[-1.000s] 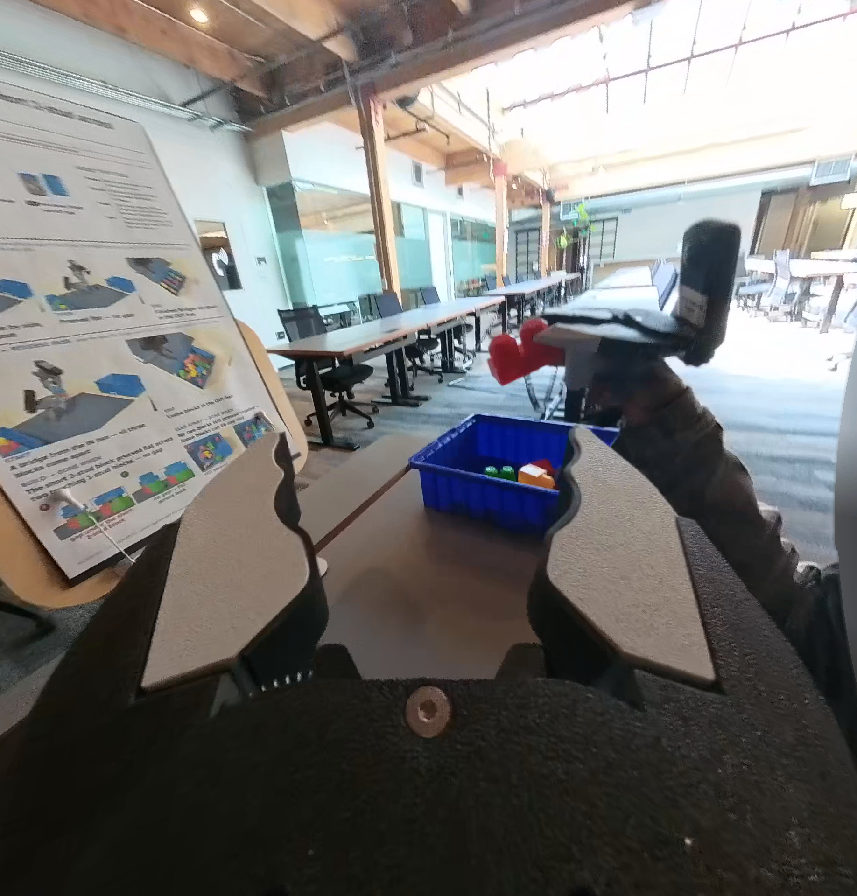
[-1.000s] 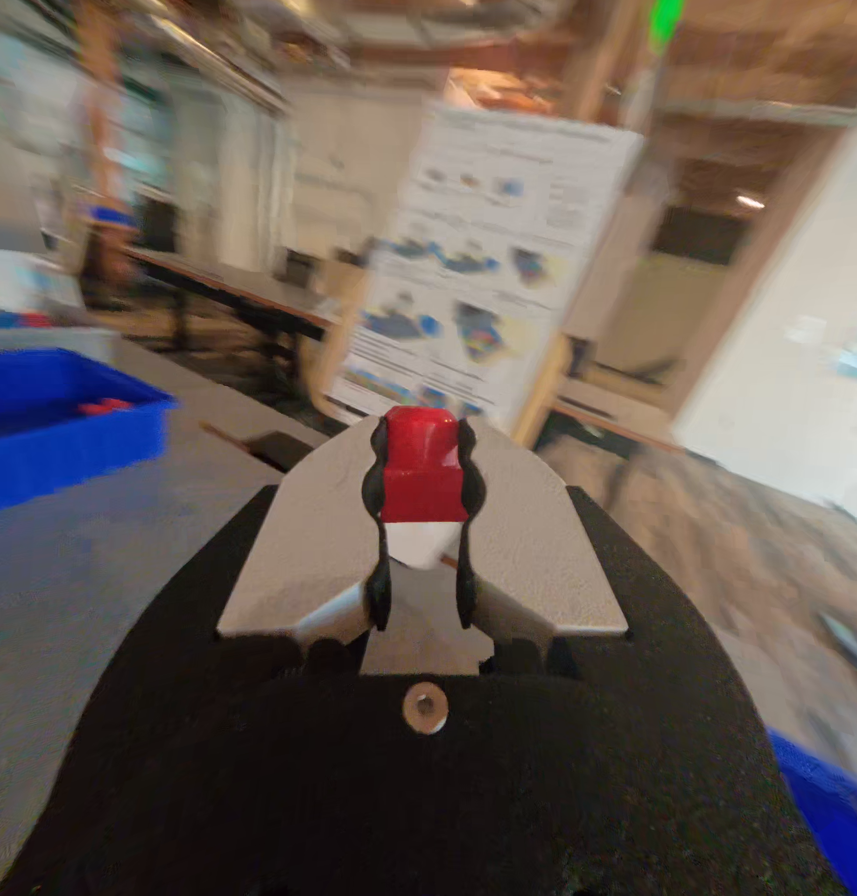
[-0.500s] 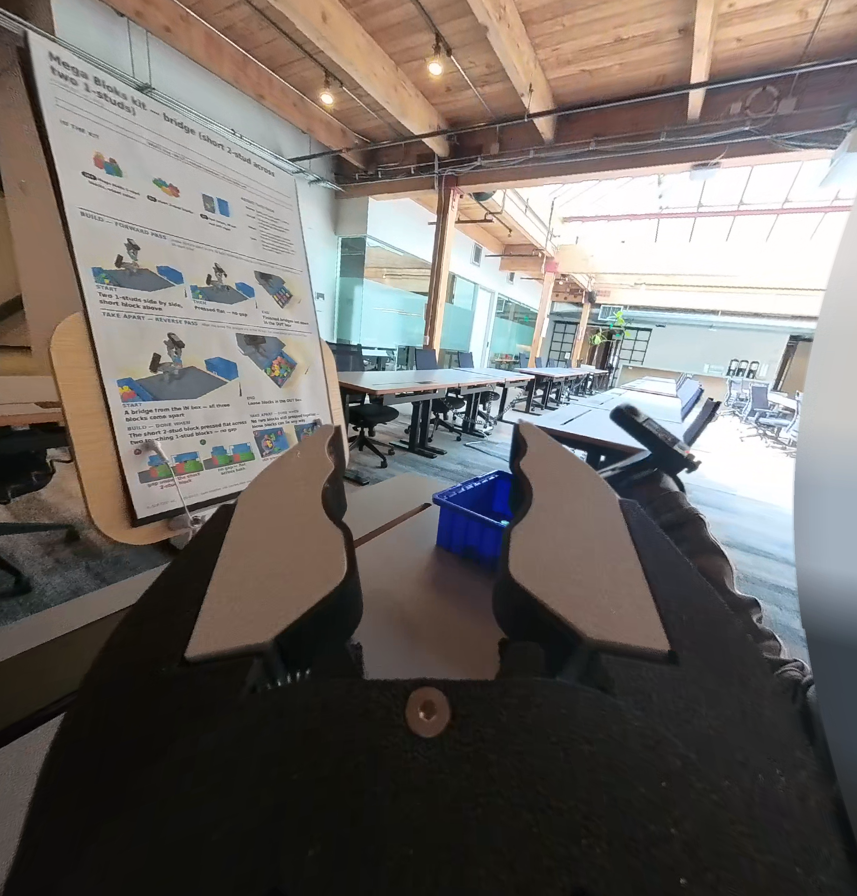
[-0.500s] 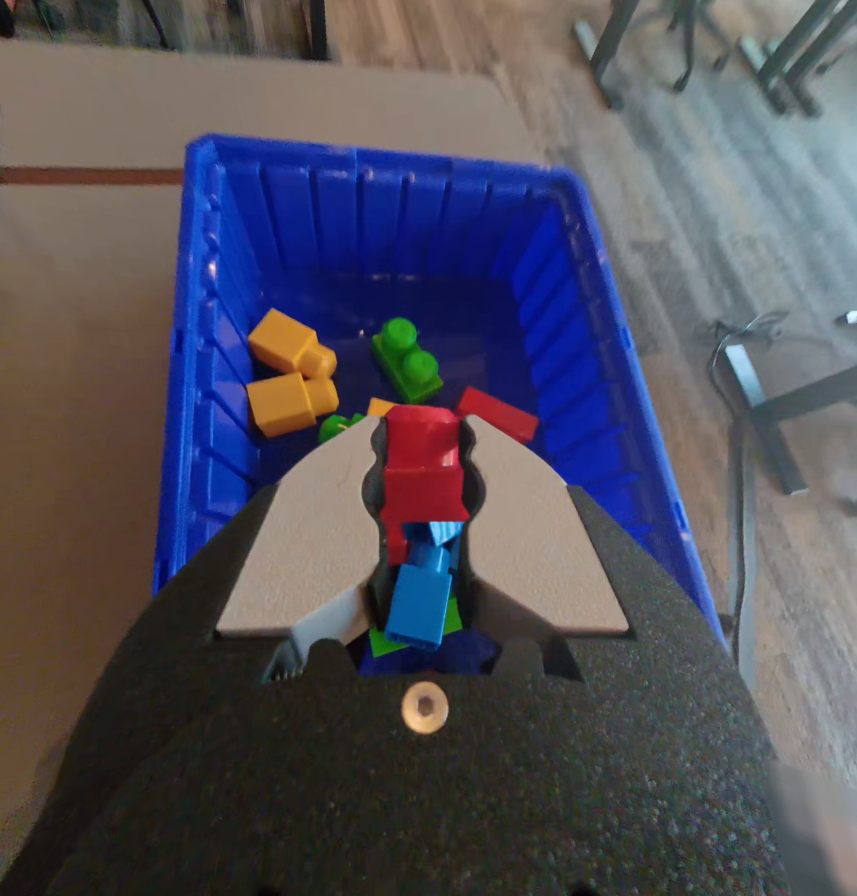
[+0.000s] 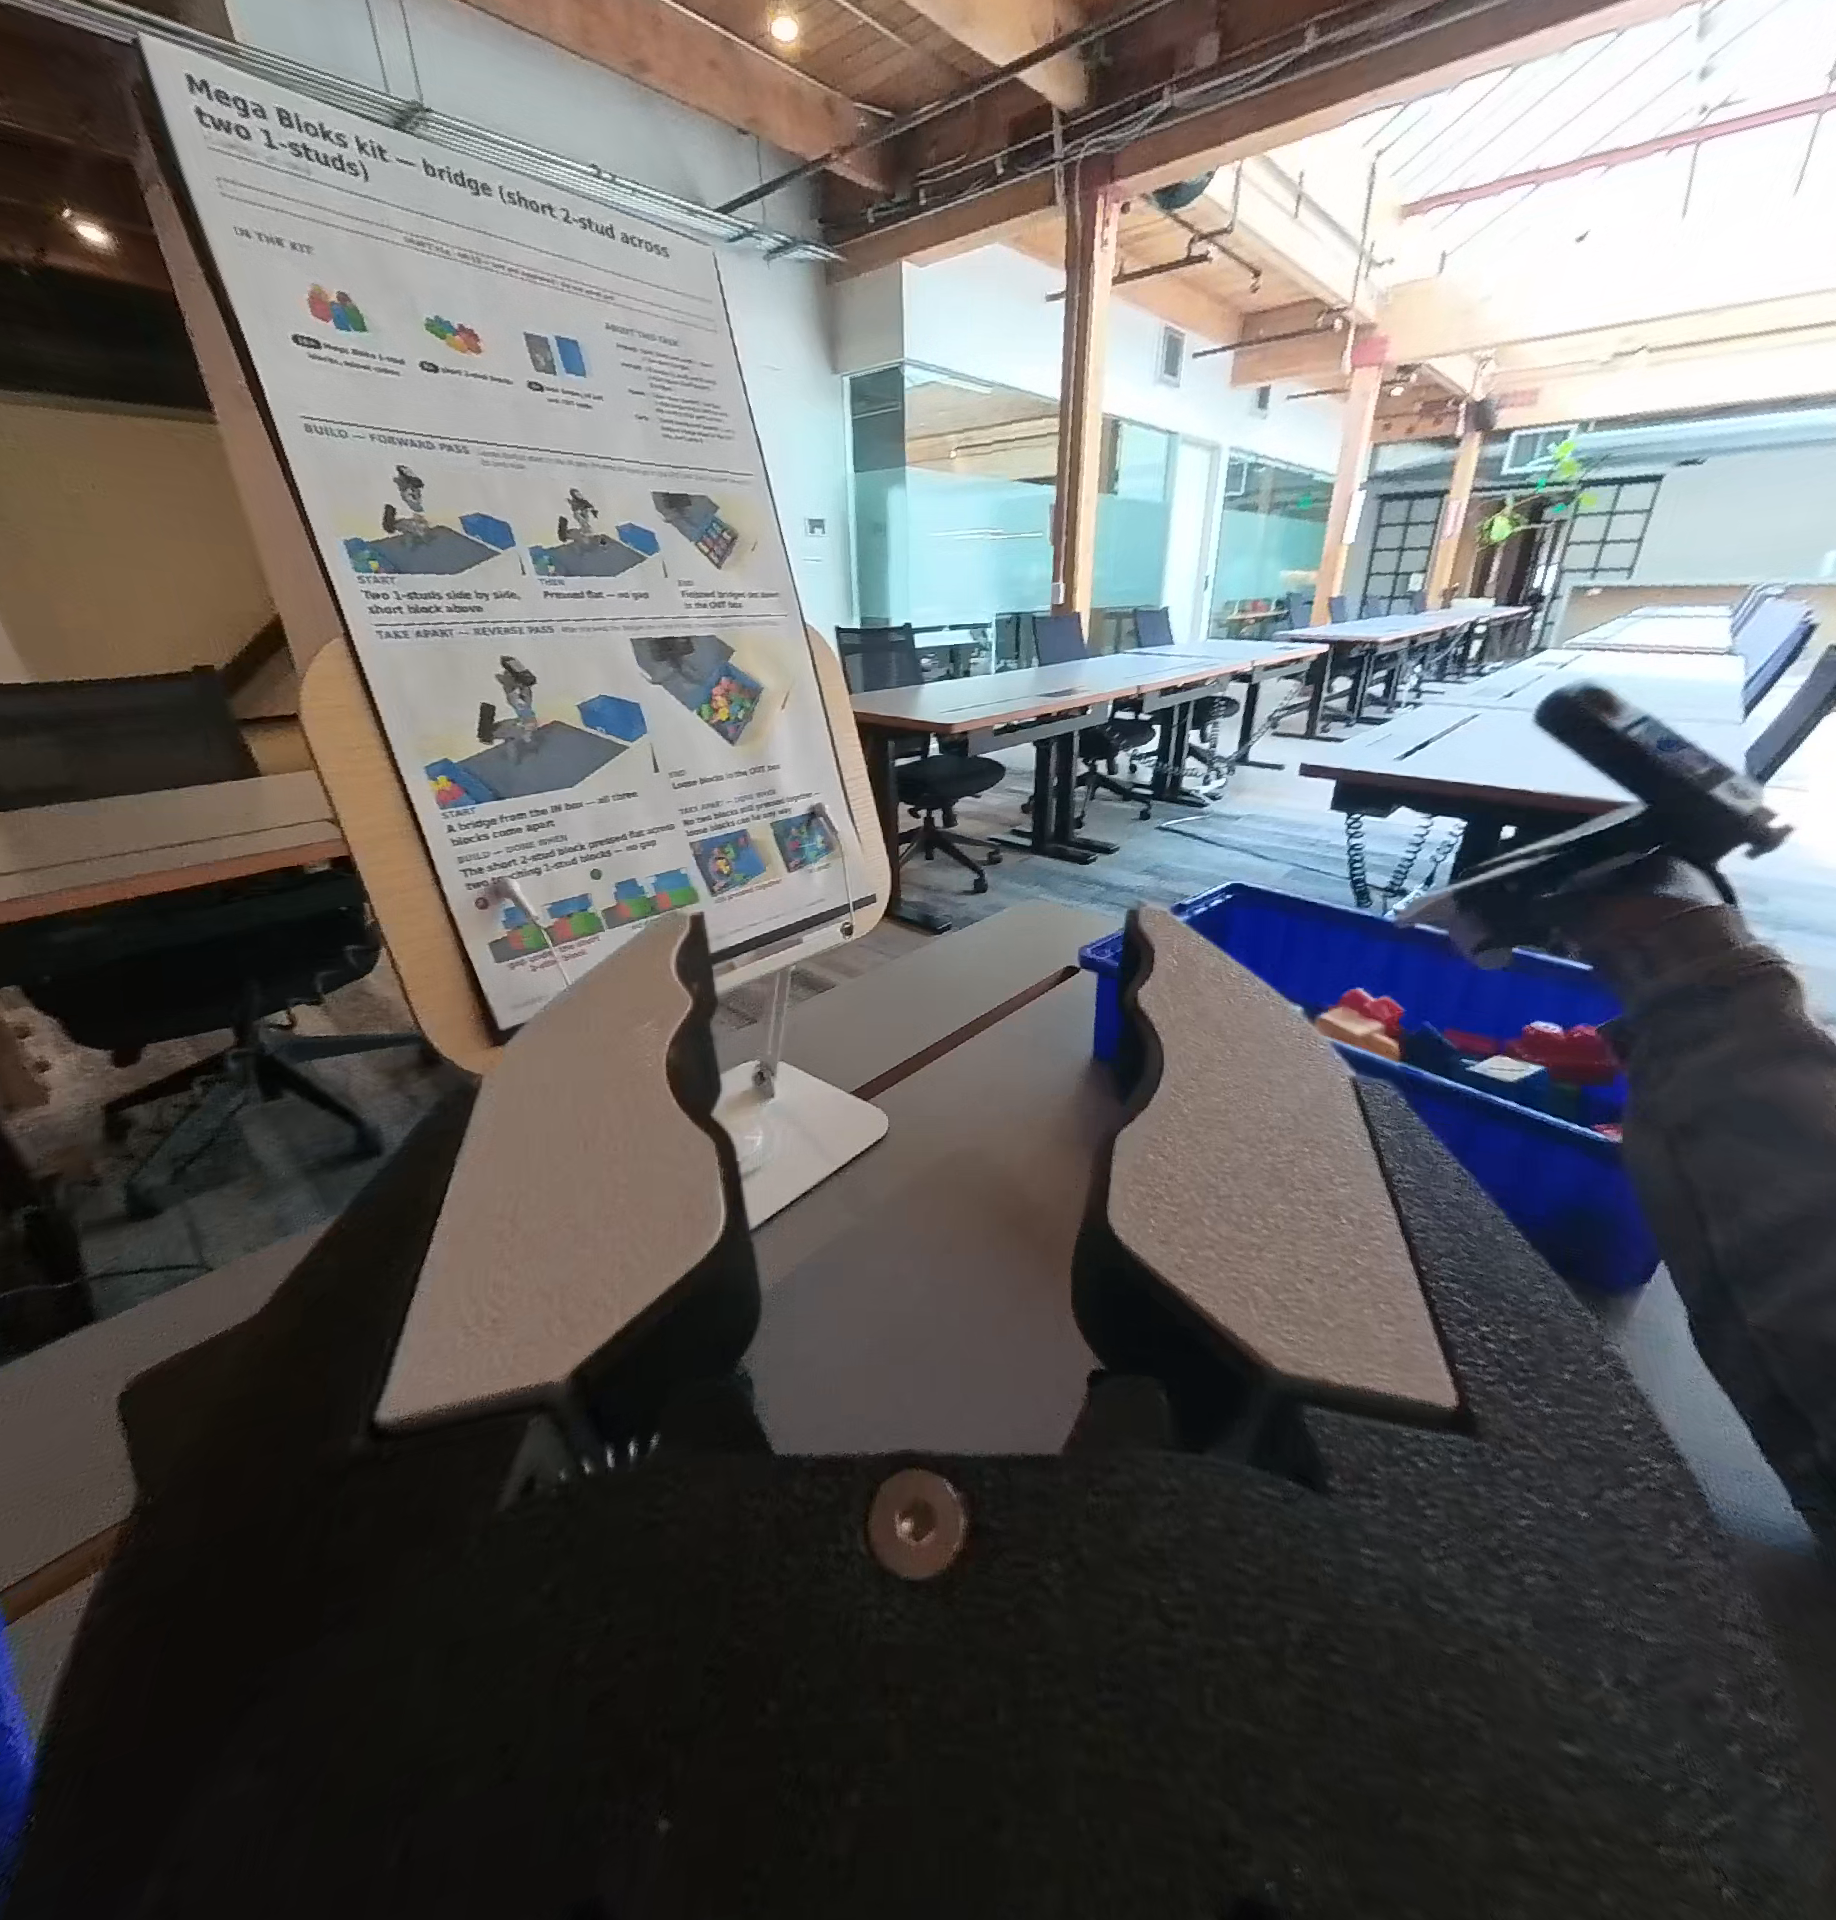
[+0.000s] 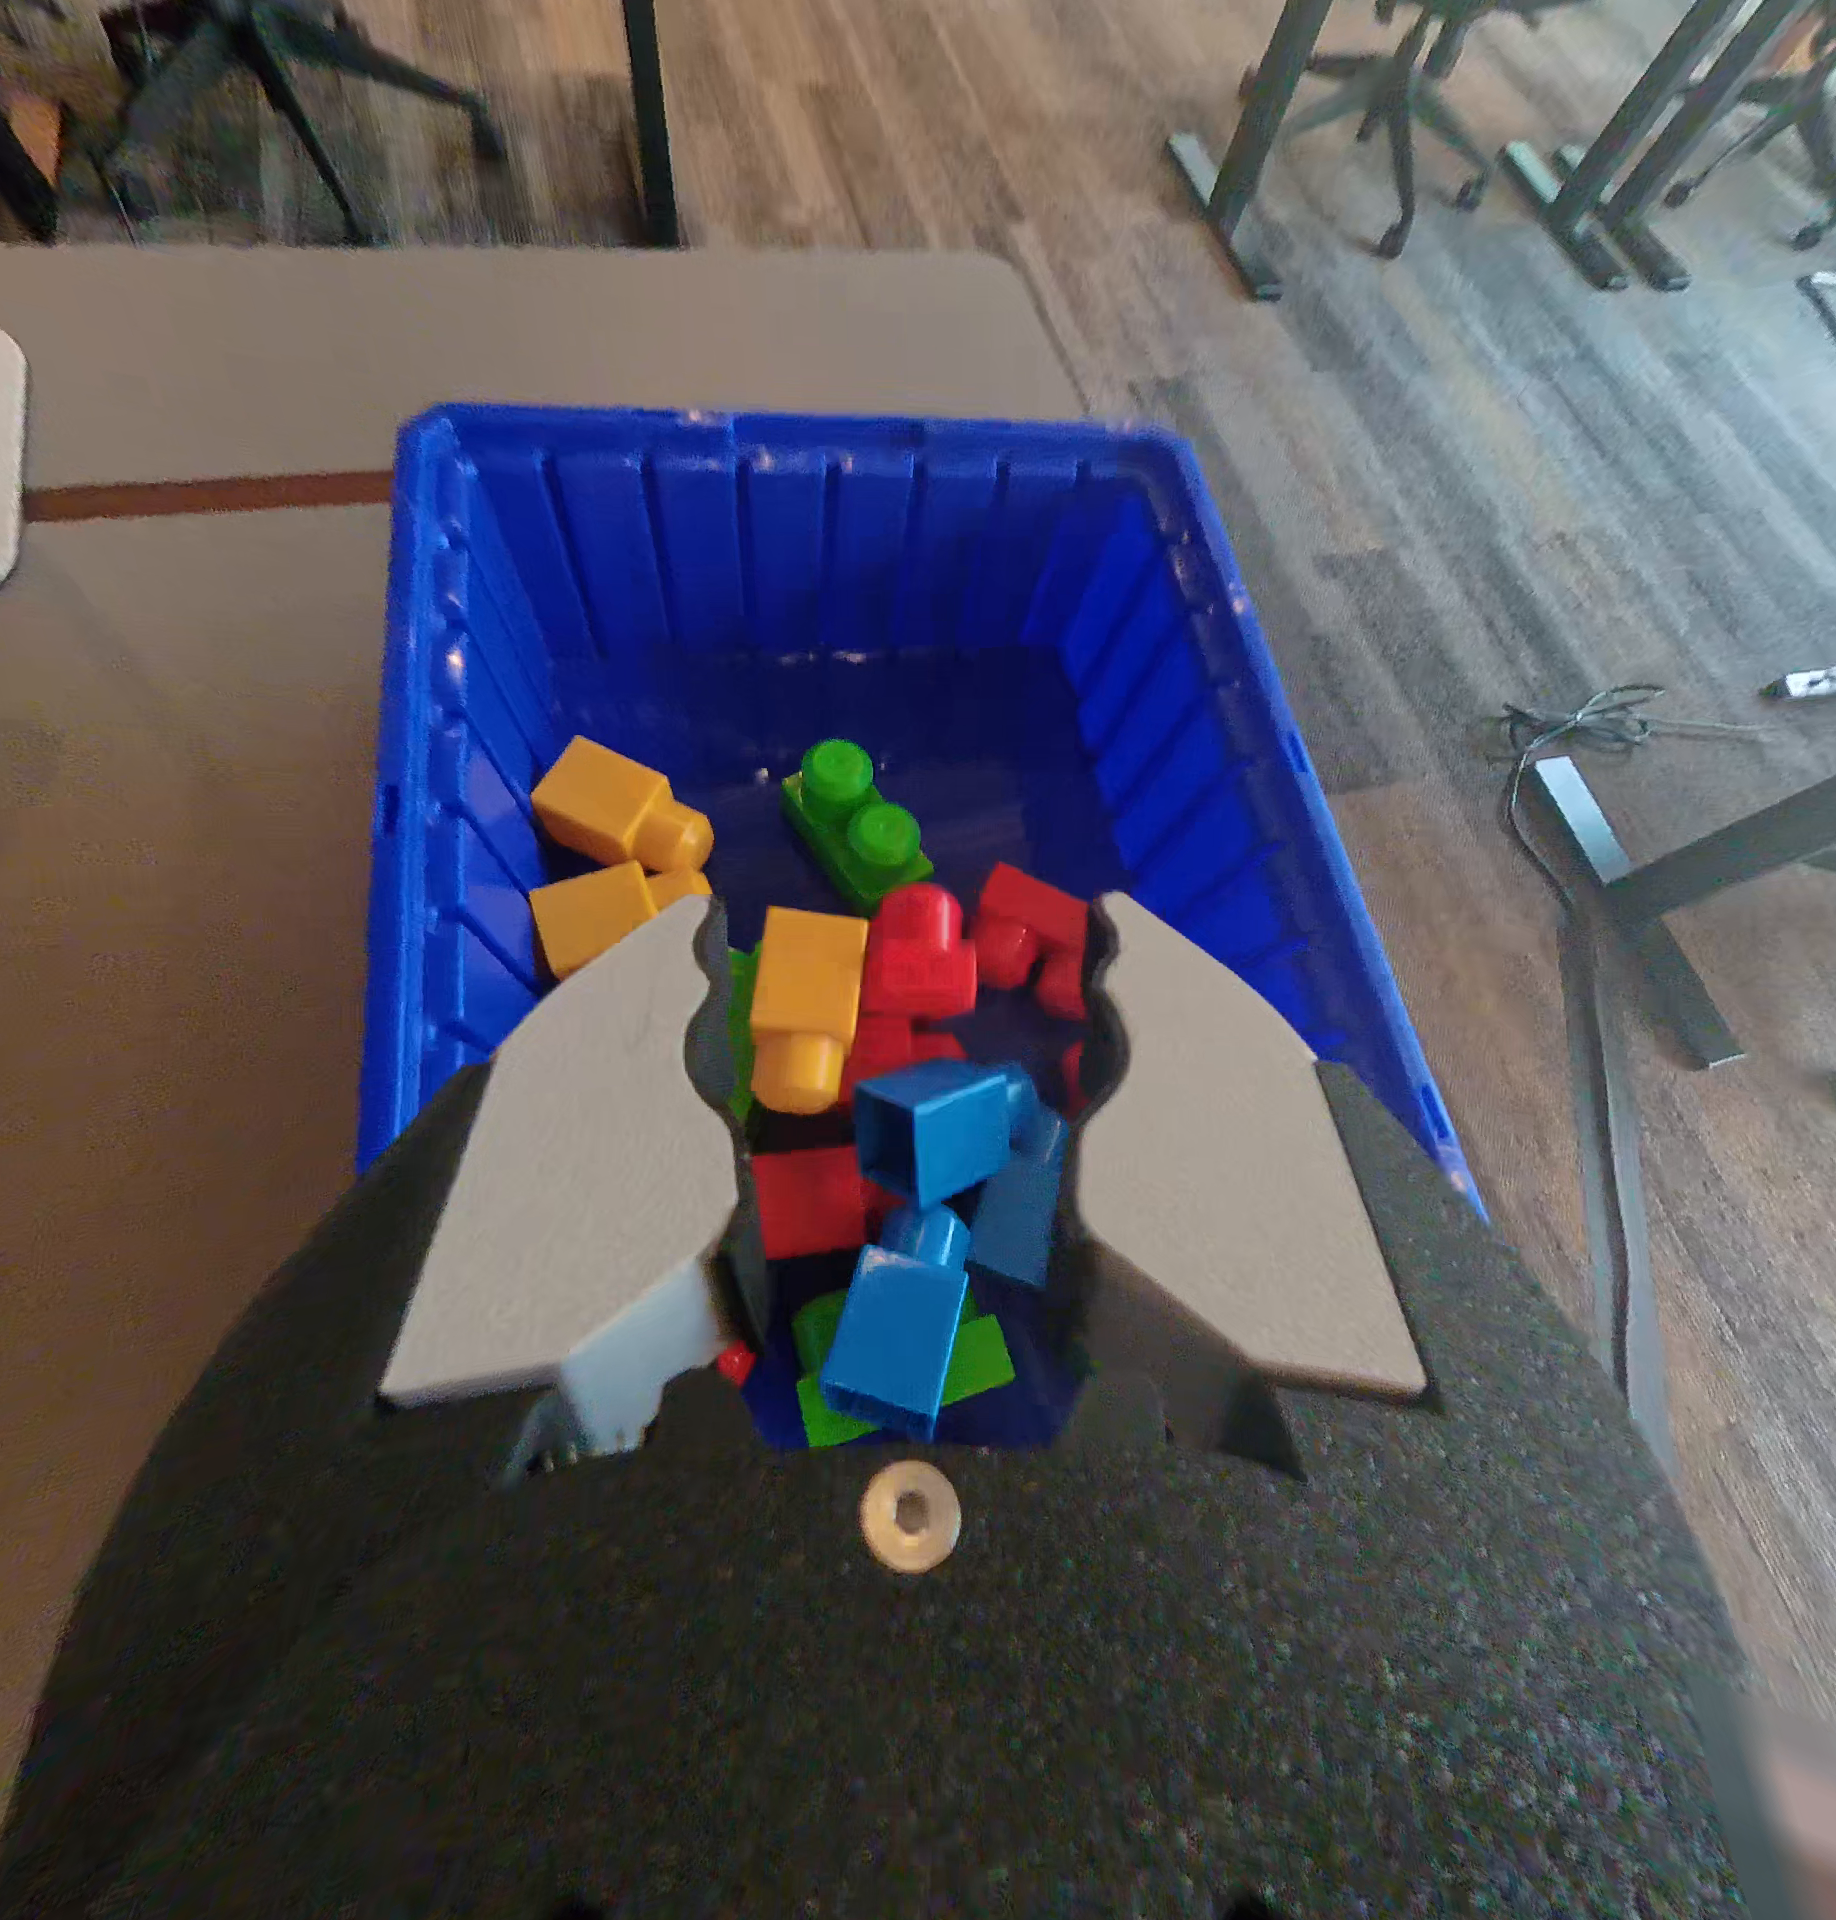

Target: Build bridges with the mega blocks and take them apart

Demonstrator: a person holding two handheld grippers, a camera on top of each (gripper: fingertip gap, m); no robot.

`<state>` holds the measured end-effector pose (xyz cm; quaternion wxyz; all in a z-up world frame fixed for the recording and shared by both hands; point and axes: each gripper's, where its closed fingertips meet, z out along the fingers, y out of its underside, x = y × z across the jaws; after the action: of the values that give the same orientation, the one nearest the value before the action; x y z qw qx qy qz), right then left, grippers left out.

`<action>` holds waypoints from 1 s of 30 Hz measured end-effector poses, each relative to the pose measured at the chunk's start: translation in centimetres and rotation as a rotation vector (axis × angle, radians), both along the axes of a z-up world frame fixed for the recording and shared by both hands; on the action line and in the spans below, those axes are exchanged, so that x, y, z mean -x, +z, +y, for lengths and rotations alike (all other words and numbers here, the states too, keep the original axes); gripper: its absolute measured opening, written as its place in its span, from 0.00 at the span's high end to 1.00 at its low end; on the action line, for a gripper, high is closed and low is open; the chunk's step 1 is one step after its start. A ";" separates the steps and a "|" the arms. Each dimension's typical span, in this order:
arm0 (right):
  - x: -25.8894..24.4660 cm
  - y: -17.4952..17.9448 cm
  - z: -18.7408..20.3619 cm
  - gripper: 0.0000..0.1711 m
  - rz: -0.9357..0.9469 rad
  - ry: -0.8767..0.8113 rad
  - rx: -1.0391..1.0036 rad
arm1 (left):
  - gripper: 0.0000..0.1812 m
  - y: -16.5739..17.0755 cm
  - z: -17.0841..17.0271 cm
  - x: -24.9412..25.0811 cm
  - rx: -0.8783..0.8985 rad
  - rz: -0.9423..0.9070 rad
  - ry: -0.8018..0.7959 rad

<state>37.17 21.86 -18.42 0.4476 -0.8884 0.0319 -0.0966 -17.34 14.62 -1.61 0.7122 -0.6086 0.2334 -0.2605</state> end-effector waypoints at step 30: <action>9.8 14.9 -3.5 0.73 0.164 0.404 -0.683 | 0.57 -12.0 5.5 25.4 0.808 0.249 0.714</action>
<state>27.42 18.34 -3.48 0.7231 -0.6816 -0.0774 0.0807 -42.71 20.13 -13.64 0.4330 -0.9011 -0.0234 0.0022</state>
